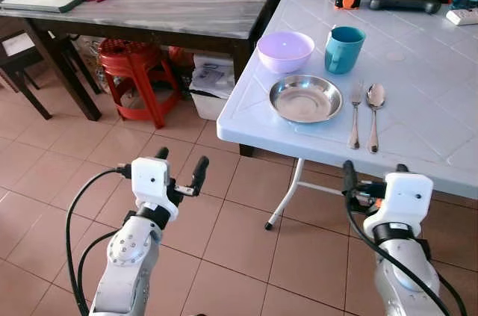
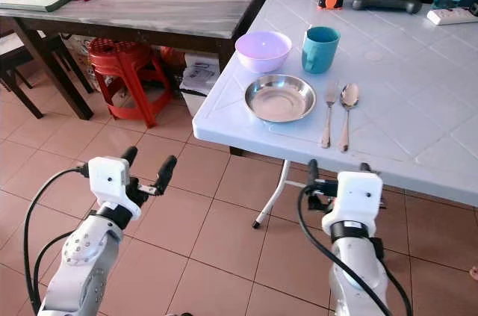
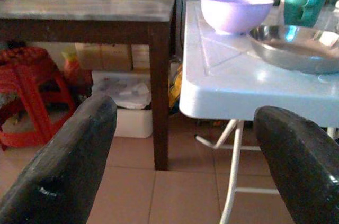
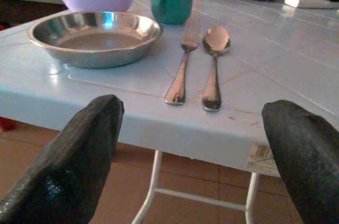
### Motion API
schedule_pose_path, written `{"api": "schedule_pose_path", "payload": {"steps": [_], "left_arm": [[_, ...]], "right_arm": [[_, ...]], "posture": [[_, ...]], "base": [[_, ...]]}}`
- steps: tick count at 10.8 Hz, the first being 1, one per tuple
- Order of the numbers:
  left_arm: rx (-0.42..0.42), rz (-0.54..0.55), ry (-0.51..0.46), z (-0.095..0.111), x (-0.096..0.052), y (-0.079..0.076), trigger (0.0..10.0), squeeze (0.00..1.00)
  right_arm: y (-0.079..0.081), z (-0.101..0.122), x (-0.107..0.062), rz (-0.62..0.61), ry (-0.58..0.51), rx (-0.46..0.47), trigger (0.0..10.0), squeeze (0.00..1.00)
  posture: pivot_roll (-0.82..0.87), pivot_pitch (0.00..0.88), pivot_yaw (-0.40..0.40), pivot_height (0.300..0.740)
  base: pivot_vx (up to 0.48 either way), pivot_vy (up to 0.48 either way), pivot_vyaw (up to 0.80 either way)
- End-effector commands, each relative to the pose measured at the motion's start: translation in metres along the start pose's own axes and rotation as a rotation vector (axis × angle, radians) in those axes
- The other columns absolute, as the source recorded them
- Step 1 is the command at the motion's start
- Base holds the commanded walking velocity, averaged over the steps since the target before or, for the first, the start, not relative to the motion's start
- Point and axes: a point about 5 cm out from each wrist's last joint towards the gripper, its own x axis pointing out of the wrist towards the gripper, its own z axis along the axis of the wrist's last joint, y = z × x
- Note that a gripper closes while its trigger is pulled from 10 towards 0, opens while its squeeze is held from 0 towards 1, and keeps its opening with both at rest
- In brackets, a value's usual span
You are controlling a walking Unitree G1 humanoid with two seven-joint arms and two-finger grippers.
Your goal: Setting the table
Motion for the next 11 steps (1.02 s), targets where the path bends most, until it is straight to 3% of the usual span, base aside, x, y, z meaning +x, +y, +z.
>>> {"api": "schedule_pose_path", "payload": {"steps": [1, 7, 11], "left_arm": [[0.002, -0.014, -0.009, 0.002, -0.002, -0.001, 10.0, 0.00], [0.008, -0.023, -0.004, 0.002, -0.005, 0.000, 10.0, 0.00], [0.012, -0.031, 0.003, 0.001, -0.004, -0.001, 10.0, 0.00]], "right_arm": [[-0.001, 0.002, -0.002, -0.010, -0.006, 0.015, 10.0, 0.00], [0.011, 0.004, -0.002, 0.047, -0.011, 0.045, 10.0, 0.00], [0.010, 0.002, -0.002, 0.043, -0.005, 0.047, 10.0, 0.00]], "posture": [[-0.07, 0.107, 0.076, 0.740], [-0.05, 0.110, 0.078, 0.740], [-0.06, 0.106, 0.080, 0.740]], "base": [[0.251, 0.000, 0.00], [0.351, 0.000, 0.00], [0.389, 0.000, 0.00]]}}
